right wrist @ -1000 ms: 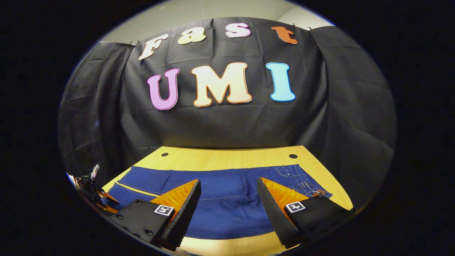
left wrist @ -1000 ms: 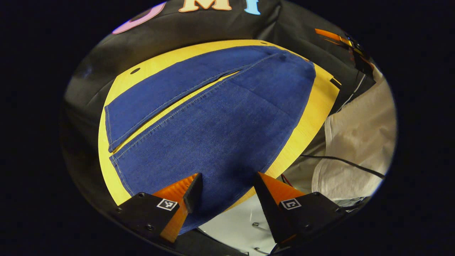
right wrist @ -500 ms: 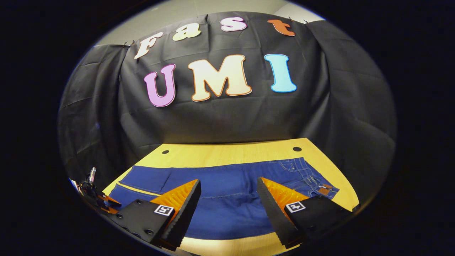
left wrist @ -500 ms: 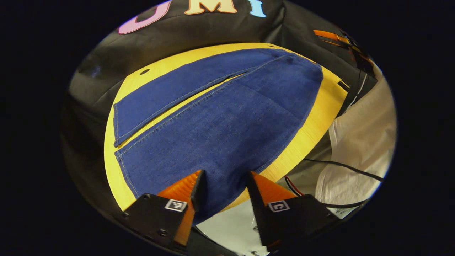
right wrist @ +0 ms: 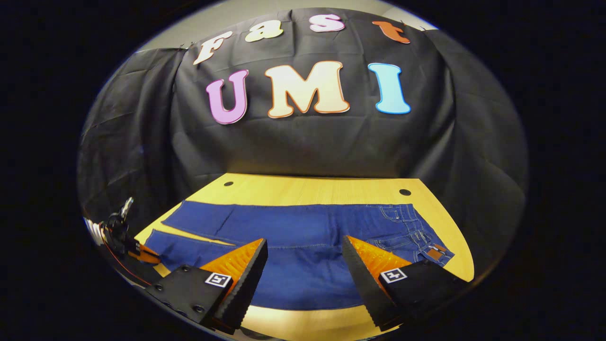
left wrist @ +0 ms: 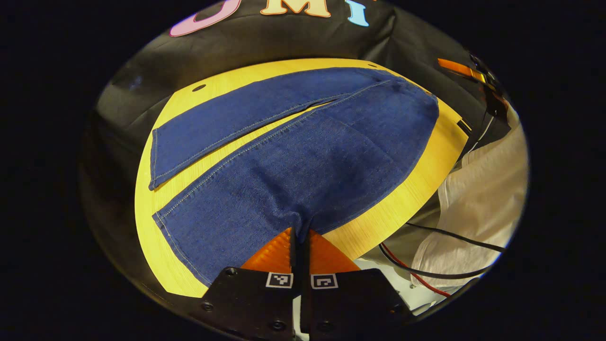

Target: Grasp the waist and the cuffs of the jeans and fold them to make the two legs overlap; first hold the waist and fold one-third of the jeans toward the cuffs, then hold the cuffs and fold the remaining one-third in the same direction to finish folding.

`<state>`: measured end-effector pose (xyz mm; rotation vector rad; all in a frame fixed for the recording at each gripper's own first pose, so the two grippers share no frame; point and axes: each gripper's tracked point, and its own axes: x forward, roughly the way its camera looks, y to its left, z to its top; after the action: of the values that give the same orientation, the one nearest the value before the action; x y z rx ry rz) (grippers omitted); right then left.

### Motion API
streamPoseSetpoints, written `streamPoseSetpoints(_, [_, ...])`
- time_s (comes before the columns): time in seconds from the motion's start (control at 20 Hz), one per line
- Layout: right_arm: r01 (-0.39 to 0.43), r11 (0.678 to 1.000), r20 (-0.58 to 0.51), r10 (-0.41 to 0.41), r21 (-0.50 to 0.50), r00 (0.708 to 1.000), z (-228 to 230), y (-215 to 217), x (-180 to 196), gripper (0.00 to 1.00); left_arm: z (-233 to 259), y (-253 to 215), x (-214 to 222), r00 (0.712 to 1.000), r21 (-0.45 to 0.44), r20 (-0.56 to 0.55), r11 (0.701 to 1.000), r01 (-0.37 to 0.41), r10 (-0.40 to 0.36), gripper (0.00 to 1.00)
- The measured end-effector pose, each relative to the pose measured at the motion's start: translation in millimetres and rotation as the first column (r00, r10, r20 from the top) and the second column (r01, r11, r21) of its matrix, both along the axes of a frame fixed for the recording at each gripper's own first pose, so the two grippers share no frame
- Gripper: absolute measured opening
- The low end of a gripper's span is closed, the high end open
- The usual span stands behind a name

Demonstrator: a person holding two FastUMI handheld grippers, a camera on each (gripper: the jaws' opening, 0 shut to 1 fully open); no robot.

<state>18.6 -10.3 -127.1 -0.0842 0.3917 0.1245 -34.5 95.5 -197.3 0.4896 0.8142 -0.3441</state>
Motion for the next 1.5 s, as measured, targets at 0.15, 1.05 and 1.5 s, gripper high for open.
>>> streamPoseSetpoints(0.15, [-0.068,0.993,-0.081,0.060,-0.100,0.995,-22.7,-33.8,-2.7,0.98,-0.9,0.0,-1.5,1.000,0.014,-0.030,1.000,-0.008,0.008,0.00])
streamPoseSetpoints(1.05, [-0.572,0.771,-0.710,0.234,-0.280,0.664,-174.7,-188.6,-20.3,1.00,-2.1,1.8,1.6,0.984,0.092,-0.103,0.987,-0.135,0.145,0.00])
streamPoseSetpoints(1.5, [-0.583,0.783,-0.765,0.235,-0.217,0.599,-178.9,-192.4,-14.9,0.87,-2.1,1.1,3.3,0.978,0.085,-0.107,0.982,-0.168,0.176,0.00])
